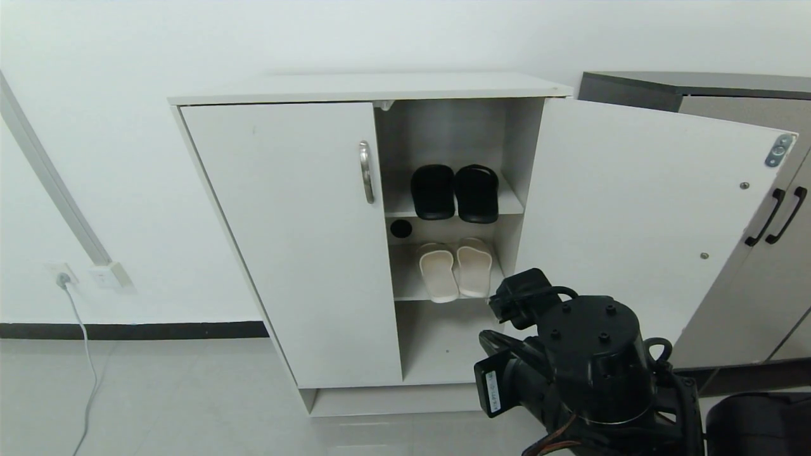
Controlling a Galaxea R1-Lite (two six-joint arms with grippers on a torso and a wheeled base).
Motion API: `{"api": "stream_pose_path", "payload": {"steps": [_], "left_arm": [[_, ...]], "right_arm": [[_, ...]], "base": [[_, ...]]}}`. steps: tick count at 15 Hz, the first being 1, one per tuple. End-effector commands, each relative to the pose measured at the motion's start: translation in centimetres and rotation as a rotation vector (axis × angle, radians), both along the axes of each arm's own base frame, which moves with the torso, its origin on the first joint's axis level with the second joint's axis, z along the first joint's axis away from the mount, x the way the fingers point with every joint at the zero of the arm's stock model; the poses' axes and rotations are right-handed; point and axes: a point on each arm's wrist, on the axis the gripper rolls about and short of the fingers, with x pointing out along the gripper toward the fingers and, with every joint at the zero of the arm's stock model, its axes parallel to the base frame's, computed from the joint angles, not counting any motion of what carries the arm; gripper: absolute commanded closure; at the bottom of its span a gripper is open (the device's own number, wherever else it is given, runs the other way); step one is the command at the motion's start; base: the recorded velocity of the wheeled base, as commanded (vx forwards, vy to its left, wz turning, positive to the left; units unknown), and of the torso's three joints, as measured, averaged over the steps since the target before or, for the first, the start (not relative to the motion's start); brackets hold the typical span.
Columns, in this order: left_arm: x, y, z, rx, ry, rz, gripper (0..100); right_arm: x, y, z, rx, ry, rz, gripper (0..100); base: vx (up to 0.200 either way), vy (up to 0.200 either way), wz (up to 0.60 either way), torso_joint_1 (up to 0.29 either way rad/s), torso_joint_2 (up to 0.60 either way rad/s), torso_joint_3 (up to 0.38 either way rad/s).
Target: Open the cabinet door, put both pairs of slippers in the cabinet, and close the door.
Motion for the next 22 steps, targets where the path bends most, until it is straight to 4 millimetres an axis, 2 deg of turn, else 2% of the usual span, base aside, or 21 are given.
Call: {"api": "stream_pose_path", "payload": {"steps": [1, 11, 22], "left_arm": [[0.01, 0.0, 0.01, -0.001, 0.0, 0.0, 100], [0.01, 0.0, 0.01, -0.001, 0.0, 0.0, 100], [0.01, 0.0, 0.01, -0.001, 0.0, 0.0, 100]], "right_arm": [[0.02, 0.04, -0.06, -0.002, 0.001, 0.0, 100], [0.05, 0.09, -0.39, -0.011, 0.007, 0.0, 100], [0.05, 0.09, -0.48, -0.014, 0.008, 0.0, 100]], "base": [[0.0, 0.0, 0.0, 0.002, -0.13, -0.154], [0.0, 0.0, 0.0, 0.062, -0.4, -0.343], [0.0, 0.0, 0.0, 0.171, -0.48, -0.323]]}}
